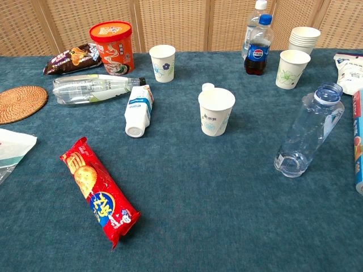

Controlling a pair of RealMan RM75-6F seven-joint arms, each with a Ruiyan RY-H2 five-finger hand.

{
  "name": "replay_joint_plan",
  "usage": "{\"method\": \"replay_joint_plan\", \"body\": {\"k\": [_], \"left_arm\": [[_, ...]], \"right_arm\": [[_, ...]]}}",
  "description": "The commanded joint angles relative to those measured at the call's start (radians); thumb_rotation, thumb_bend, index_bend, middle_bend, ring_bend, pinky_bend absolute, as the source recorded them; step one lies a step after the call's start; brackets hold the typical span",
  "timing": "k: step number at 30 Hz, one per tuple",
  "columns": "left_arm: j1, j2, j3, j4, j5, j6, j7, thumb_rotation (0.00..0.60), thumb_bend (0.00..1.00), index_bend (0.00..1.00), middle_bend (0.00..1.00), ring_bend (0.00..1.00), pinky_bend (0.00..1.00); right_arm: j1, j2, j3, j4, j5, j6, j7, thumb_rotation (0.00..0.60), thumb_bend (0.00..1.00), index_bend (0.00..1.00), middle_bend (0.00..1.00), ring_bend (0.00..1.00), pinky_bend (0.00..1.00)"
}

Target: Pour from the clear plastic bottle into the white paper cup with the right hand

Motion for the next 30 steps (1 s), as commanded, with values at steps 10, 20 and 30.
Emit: {"method": "replay_joint_plan", "body": {"k": [10,20,30], "left_arm": [[-0.008,0.024,-0.006,-0.034,0.012,0.001,0.015,0.376,0.38,0.1,0.04,0.0,0.0],[-0.035,0.063,-0.012,-0.066,0.044,-0.012,-0.017,0.377,0.38,0.1,0.04,0.0,0.0],[-0.046,0.06,-0.021,-0.091,0.059,-0.007,0.017,0.377,0.38,0.1,0.04,0.0,0.0]], "right_arm": [[0.033,0.009,-0.008,0.01,-0.001,-0.075,0.194,0.6,0.27,0.0,0.03,0.0,0.0],[0.072,-0.029,-0.034,0.066,-0.04,-0.15,0.488,0.6,0.27,0.0,0.0,0.0,0.0],[0.142,-0.065,-0.022,0.14,-0.08,-0.197,0.778,0.6,0.26,0.0,0.0,0.0,0.0]]}}
